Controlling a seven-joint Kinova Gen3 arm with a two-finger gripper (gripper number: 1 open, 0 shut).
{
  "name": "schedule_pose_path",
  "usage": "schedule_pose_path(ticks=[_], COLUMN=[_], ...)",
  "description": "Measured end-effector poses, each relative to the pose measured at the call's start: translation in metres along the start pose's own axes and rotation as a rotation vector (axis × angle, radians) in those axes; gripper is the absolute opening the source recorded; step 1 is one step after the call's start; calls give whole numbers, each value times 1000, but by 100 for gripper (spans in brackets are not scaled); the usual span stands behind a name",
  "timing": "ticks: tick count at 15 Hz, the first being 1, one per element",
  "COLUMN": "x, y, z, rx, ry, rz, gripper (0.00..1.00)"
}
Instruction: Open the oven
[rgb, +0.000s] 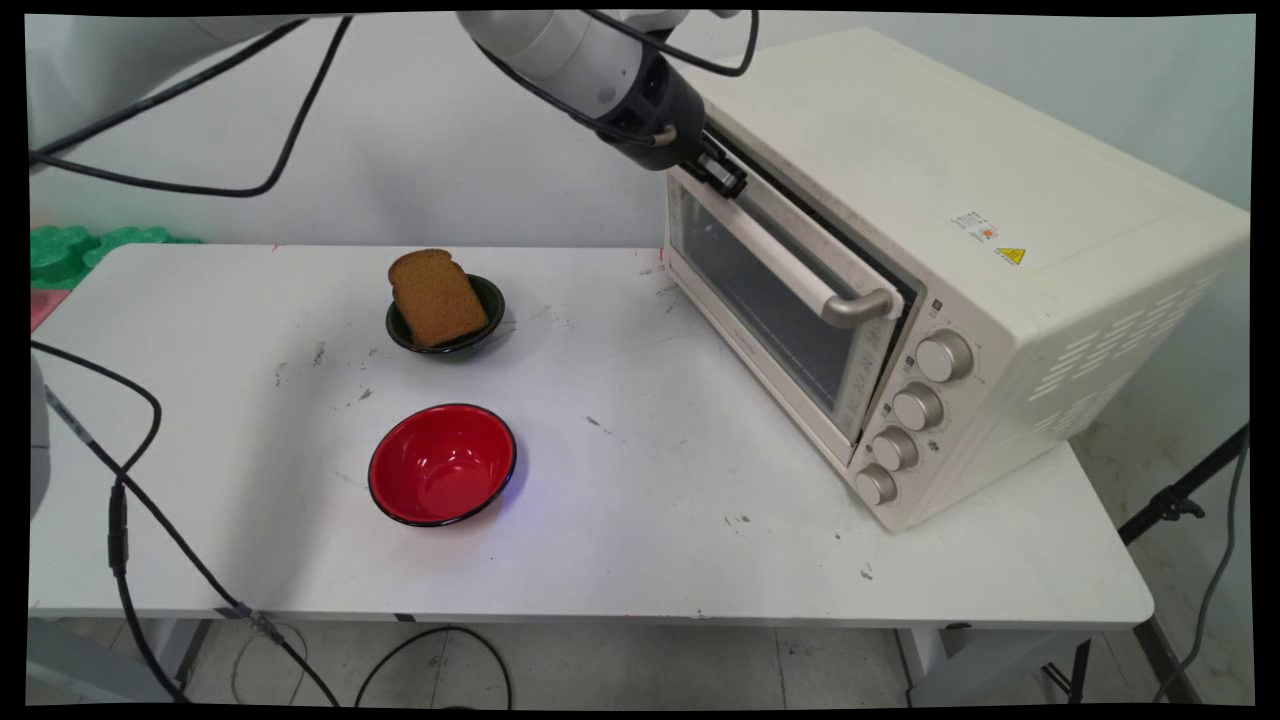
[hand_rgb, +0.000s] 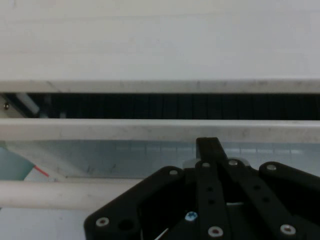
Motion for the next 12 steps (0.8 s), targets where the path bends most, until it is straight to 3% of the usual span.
schedule_pose_path(ticks=[12], x=[-34], y=[-2], z=[-17], rx=[-9], ry=[-18], rz=[28], gripper=[0])
